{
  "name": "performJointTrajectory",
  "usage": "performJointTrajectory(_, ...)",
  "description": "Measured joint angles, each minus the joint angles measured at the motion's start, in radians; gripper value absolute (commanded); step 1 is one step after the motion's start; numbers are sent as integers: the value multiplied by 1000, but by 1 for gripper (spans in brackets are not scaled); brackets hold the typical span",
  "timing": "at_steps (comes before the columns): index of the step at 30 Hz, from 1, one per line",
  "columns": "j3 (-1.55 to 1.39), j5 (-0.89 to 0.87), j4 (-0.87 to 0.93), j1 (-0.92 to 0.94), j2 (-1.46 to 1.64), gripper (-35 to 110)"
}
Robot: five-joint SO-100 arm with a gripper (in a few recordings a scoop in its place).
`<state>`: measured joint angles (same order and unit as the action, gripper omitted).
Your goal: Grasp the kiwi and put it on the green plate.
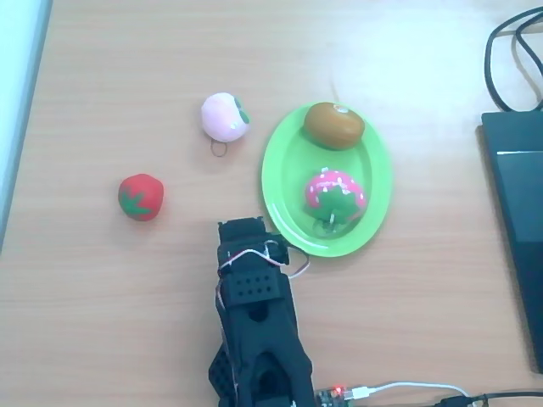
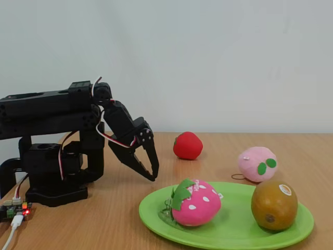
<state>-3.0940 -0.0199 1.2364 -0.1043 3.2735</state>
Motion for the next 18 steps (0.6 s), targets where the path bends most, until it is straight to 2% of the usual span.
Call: performJointTrajectory(18, 0, 0, 0, 0, 0, -8)
